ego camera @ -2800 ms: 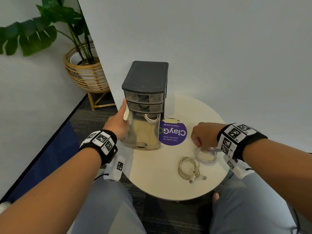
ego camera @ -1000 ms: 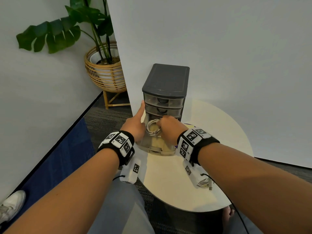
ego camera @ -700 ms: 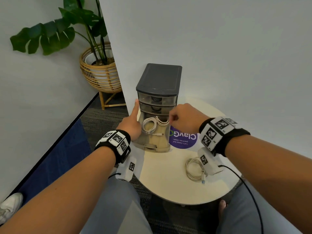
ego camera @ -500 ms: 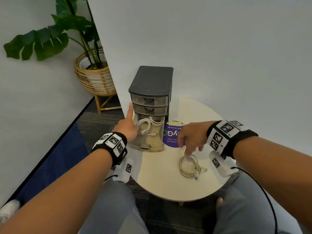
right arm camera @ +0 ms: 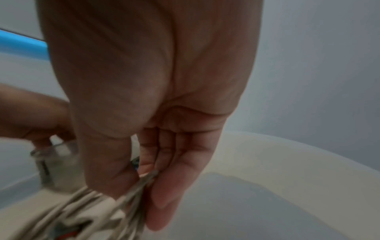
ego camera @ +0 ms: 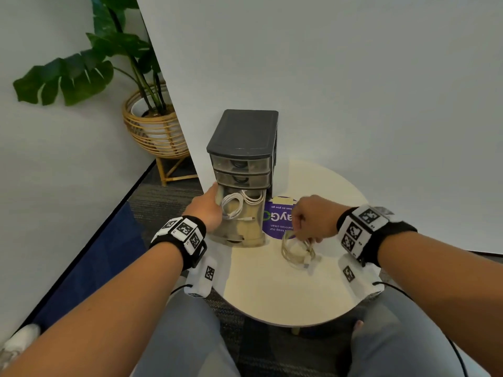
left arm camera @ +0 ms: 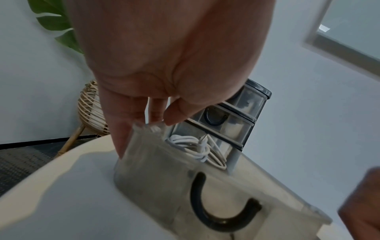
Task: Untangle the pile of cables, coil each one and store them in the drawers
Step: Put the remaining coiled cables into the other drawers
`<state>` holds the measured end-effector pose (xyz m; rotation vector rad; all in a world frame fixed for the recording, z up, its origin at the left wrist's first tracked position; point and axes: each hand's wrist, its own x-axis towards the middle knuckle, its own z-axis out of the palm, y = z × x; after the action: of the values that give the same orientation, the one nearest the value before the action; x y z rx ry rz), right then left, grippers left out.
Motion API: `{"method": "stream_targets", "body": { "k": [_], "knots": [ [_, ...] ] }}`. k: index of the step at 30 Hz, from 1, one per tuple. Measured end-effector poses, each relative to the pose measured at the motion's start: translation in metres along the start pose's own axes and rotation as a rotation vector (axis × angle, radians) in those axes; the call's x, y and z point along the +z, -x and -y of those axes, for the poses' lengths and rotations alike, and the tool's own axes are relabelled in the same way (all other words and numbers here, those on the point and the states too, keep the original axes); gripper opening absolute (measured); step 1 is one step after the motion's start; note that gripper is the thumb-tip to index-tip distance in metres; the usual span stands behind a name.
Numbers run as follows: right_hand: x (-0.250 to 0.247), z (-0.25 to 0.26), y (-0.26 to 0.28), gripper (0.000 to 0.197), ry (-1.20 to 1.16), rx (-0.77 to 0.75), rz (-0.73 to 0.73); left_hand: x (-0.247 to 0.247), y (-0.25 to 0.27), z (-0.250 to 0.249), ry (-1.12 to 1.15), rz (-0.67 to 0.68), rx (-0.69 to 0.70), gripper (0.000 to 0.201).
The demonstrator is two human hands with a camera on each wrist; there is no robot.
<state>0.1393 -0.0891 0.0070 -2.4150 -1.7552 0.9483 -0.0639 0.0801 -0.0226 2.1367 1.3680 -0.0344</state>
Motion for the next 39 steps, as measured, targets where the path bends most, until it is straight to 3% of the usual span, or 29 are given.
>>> {"method": "stream_targets", "body": {
  "k": [4,8,14,18,20,24,28,31,33,36,37,39],
  "knots": [
    [-0.032,0.020,-0.010,0.006,-0.385,-0.084,-0.183,0.000,-0.004,0.002,-0.014,0.012,-0.016,0.068],
    [-0.038,0.054,-0.034,0.009,-0.494,-0.105,-0.333,-0.004,-0.007,0.004,0.022,0.044,-0.029,0.069],
    [-0.002,0.077,-0.072,0.011,-0.229,-0.036,-0.390,-0.009,-0.009,0.008,0.073,0.076,-0.009,0.073],
    [0.023,0.076,-0.085,0.008,-0.001,-0.067,-0.412,-0.008,-0.009,0.008,0.086,0.071,0.005,0.071],
    [0.026,0.075,-0.084,0.002,0.057,-0.125,-0.433,-0.008,-0.009,0.008,0.085,0.067,0.016,0.070],
    [0.020,0.071,-0.068,0.024,0.067,-0.314,-0.500,-0.007,-0.010,0.011,0.084,0.064,0.035,0.071],
    [0.026,0.065,-0.048,0.051,0.312,-0.561,-0.325,-0.007,-0.010,0.011,0.072,0.069,0.049,0.068],
    [0.039,0.056,-0.044,0.051,0.493,-0.561,-0.251,-0.009,-0.007,0.009,0.115,0.061,0.037,0.066],
    [0.043,0.052,-0.044,0.054,0.513,-0.572,-0.246,-0.011,-0.006,0.008,0.152,-0.031,0.024,0.060],
    [0.042,0.052,-0.043,0.073,0.530,-0.547,-0.177,-0.018,-0.007,0.006,0.285,-0.408,0.050,0.045],
    [0.042,0.053,-0.043,0.077,0.546,-0.535,-0.158,-0.021,-0.008,0.003,0.398,-0.513,0.098,0.044],
    [0.042,0.054,-0.045,0.073,0.559,-0.534,-0.158,-0.027,-0.010,-0.008,0.582,-0.571,0.249,0.048]
  ]
}}
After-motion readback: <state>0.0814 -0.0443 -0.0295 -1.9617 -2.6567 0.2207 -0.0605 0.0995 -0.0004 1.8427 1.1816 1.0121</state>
